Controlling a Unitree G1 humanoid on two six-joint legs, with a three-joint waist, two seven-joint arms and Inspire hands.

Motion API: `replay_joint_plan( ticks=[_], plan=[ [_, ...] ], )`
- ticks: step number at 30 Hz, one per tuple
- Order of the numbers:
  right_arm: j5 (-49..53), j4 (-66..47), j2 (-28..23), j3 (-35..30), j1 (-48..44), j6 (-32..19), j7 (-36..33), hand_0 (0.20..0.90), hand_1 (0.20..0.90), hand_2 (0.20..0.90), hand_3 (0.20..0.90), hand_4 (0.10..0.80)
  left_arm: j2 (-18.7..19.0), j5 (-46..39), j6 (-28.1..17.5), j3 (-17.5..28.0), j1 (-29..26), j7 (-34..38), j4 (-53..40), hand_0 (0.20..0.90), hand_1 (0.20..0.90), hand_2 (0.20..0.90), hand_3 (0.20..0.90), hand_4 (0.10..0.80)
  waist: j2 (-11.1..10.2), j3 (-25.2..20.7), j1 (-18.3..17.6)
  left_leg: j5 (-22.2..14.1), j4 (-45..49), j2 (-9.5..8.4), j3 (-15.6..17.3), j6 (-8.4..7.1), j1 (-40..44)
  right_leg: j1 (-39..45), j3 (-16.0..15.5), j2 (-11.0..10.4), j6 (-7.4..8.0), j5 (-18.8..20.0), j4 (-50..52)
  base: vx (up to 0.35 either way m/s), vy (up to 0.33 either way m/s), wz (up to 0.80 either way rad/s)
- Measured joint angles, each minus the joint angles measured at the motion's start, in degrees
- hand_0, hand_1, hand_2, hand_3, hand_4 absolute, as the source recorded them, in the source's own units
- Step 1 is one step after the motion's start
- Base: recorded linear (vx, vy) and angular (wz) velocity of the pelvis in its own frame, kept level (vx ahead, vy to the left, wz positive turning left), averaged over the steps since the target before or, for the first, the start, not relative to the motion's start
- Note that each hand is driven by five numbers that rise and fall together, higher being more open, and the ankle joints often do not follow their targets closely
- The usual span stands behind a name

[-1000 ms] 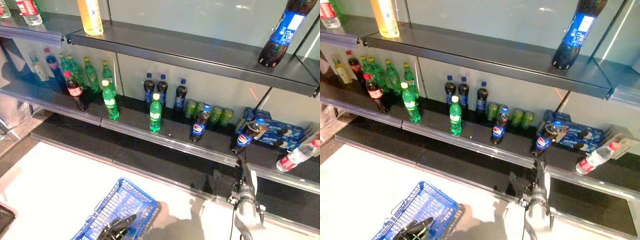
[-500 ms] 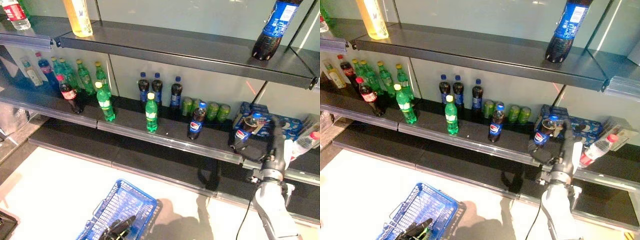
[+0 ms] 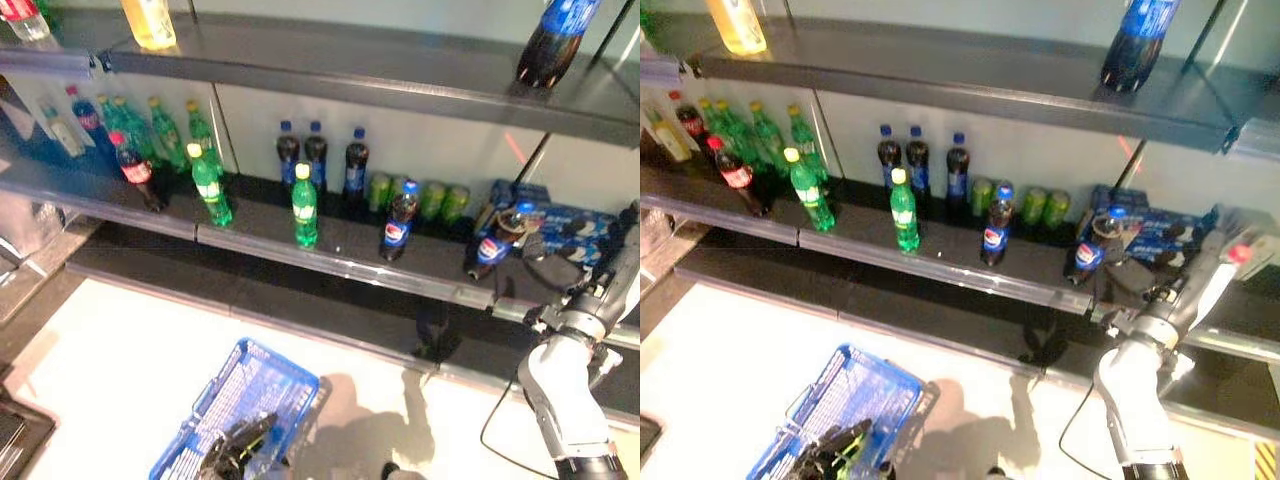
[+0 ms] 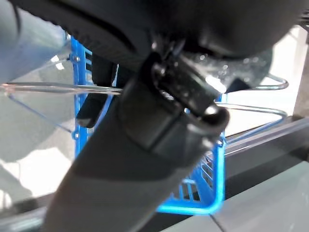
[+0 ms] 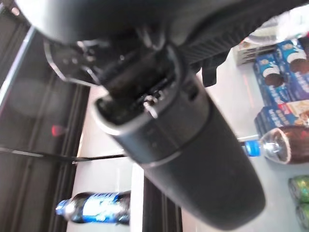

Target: Pick up the drink and place into the basket.

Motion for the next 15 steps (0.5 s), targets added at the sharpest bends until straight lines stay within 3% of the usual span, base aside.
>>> replay_joint_plan(
  ticks=[7, 15],
  plan=[
    [1.9, 4.8, -0.7, 3.6, -14.0, -0.1, -2.2, 0.9, 0.9, 0.9, 0.9, 0.8, 1.3, -4.2, -0.8, -4.8, -9.2, 0.2, -4.1, 0.3, 0.3, 0.3, 0.2, 0.1, 2.8, 11.3, 1.4, -0.1, 6.8, -0.5, -0.8, 0.15, -10.0, -12.3, 1.7, -1.7, -1.33, -1.4, 9.9, -0.227, 0.007, -0.09],
    [4.2, 9.3, -3.0, 4.3, -22.6, 0.2, -4.7, 0.9, 0.9, 0.9, 0.9, 0.8, 0.6, -9.0, -2.0, -6.9, -12.1, 0.3, -6.2, 0.3, 0.3, 0.3, 0.2, 0.1, 4.9, 16.3, 1.5, 0.2, 8.1, -1.71, -0.3, 0.71, -14.3, -18.8, 4.7, -2.5, -1.21, -0.6, 12.2, -0.11, 0.035, -0.11]
  ],
)
